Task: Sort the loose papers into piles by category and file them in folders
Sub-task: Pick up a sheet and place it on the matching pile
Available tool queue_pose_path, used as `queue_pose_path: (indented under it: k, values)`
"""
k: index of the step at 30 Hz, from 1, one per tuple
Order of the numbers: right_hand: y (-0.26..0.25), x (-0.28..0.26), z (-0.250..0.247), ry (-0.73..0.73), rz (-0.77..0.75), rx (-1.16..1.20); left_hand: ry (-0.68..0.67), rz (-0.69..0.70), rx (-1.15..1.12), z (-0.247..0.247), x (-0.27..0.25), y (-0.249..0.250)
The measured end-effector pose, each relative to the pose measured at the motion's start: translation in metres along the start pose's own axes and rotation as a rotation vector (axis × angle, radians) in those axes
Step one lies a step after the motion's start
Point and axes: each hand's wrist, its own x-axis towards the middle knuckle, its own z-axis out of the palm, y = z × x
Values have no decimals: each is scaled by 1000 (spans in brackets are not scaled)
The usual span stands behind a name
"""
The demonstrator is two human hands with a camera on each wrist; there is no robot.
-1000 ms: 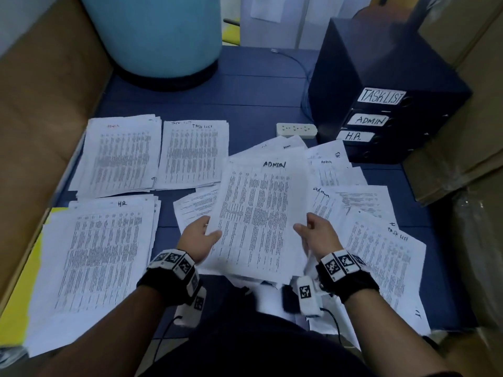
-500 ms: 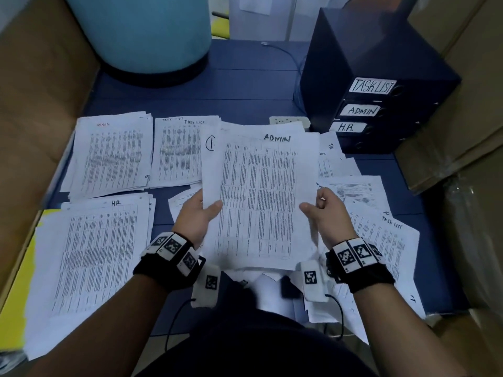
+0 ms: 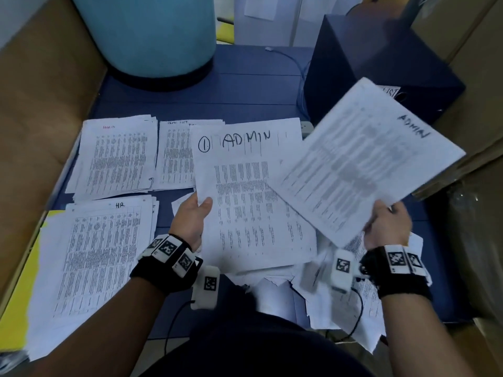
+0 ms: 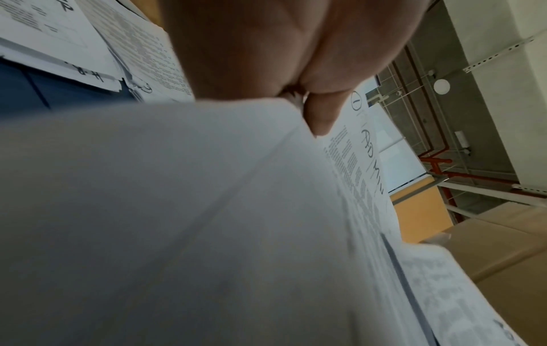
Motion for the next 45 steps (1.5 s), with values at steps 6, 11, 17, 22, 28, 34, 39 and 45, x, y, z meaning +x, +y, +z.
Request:
queue_pose_path:
  k: [6,11,17,22,28,34,39,45]
  values:
    - [-3,14,-15,-33,5,151,16,-23,-28,-2,3,1]
    - [-1,0,3,-189,10,144,20,-28,-32,4,2,5]
    - [-8,-31,31,-501,-5,-14,22,13,-22,10,1,5]
    - [-4,-47,43,-690,4,-140,-28,11,-10,11,-3,3]
    - [-8,-51,46,-646,-65,-85,-20,48,-40,8,-2,6]
    - [-8,-49,48,-624,19,78,75,142,45,3,5,10]
    - [-8,-47,48,-625,44,157,27,205,121,5,6,19]
    - [-7,-42,46,-676,72,196,-1,187,214,7,14,16]
